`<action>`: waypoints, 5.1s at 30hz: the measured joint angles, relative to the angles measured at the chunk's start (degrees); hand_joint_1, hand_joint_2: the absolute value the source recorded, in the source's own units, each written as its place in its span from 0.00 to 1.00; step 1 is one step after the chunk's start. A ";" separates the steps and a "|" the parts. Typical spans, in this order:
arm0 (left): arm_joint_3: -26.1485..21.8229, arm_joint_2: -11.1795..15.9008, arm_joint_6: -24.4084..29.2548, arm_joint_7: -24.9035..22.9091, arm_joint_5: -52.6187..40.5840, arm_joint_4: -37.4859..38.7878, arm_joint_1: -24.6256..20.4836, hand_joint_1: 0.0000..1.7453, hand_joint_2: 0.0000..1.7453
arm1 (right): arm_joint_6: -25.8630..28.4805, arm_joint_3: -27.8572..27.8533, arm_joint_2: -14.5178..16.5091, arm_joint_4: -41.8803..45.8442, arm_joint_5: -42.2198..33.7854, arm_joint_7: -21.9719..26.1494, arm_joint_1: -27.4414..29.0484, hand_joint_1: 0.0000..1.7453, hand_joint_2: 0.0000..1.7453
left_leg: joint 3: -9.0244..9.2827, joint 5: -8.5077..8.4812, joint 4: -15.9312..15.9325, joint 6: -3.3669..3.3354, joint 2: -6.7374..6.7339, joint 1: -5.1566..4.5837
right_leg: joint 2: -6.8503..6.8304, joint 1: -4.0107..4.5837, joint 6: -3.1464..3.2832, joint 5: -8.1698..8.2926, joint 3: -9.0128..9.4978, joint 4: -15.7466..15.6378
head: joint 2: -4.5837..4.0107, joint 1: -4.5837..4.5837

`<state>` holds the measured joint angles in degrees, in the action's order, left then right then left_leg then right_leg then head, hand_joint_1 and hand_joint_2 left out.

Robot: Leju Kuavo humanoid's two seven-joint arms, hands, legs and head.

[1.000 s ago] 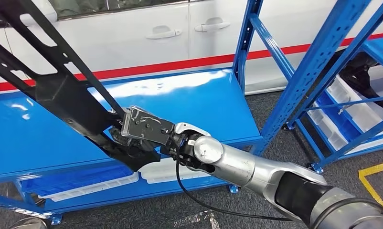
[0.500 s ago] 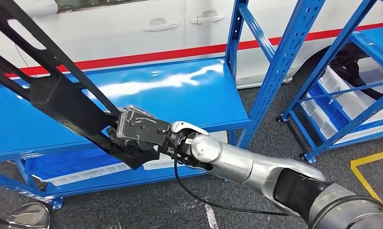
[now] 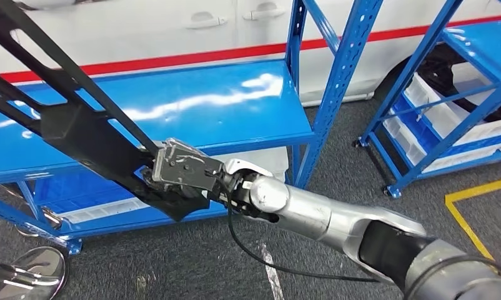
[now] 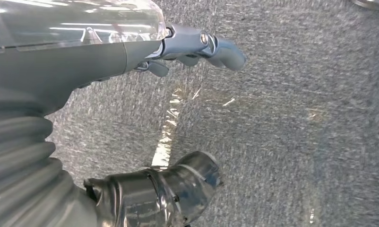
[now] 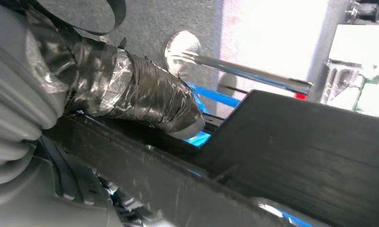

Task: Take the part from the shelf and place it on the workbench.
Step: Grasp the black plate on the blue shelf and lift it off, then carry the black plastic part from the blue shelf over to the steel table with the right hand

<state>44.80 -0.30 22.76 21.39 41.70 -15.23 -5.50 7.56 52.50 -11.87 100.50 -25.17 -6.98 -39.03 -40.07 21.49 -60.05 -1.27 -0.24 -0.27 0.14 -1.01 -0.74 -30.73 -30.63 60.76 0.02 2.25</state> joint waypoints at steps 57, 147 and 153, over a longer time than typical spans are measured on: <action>0.61 -0.22 0.79 0.88 1.61 0.07 -0.05 0.00 1.00 | 3.58 0.06 0.05 -1.02 8.92 1.19 0.46 1.00 1.00 | 5.57 4.36 1.32 -1.50 3.65 -0.12 | 1.06 0.09 0.20 1.60 -7.42 7.41 | 0.00 0.67; 0.16 3.73 -19.00 -0.14 11.09 0.57 0.50 0.00 1.00 | 2.74 -4.70 -0.49 2.44 16.30 3.29 6.50 1.00 1.00 | 3.58 2.26 1.36 -2.09 3.69 -0.48 | -0.11 -0.06 -0.57 -2.83 -9.73 13.74 | 0.00 0.10; 0.34 3.71 -27.71 -6.88 9.89 0.57 0.53 0.00 1.00 | 0.62 -4.70 0.03 1.04 15.24 5.25 5.61 1.00 1.00 | 1.67 3.16 -1.21 0.06 8.90 0.44 | 4.95 -0.87 -0.63 2.90 -5.04 1.56 | 0.00 0.05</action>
<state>45.14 3.41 -4.95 14.50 51.59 -14.67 -4.98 8.18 47.80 -11.85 101.54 -9.93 -1.73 -33.42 -38.40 24.65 -61.26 -1.21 8.65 0.17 5.09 -1.89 -1.37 -27.84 -35.68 62.32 0.02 2.31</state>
